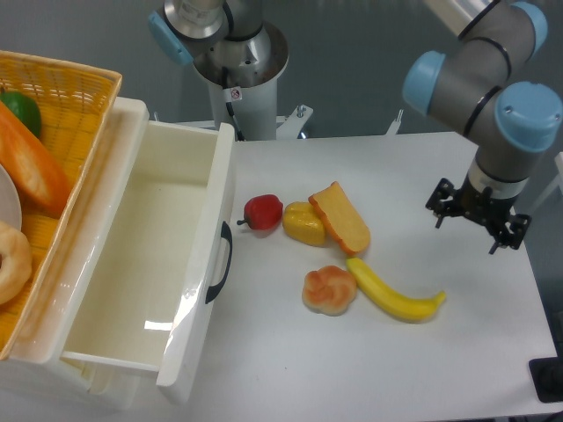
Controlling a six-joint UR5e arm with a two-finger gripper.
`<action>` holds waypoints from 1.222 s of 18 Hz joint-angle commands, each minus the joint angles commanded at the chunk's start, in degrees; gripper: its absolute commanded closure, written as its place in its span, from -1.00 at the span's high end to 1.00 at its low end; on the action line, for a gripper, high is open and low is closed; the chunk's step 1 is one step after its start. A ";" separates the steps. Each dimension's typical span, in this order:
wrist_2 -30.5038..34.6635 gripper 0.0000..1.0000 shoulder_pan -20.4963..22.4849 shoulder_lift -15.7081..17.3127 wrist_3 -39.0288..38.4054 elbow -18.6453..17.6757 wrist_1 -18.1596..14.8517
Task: Pick up the bread slice
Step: 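Move the open gripper over the toy bread slice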
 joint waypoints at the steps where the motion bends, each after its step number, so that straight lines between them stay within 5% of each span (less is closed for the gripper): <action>1: 0.09 1.00 -0.09 0.09 -0.09 -0.61 0.09; 6: 0.26 1.00 -0.70 1.57 -2.27 -4.82 0.00; 12: 0.09 1.00 -1.14 9.66 -16.78 -15.55 0.97; 16: 0.44 1.00 -1.93 12.65 -17.92 -17.49 -3.76; 22: 0.44 1.00 -5.97 13.18 -31.62 -18.54 -8.61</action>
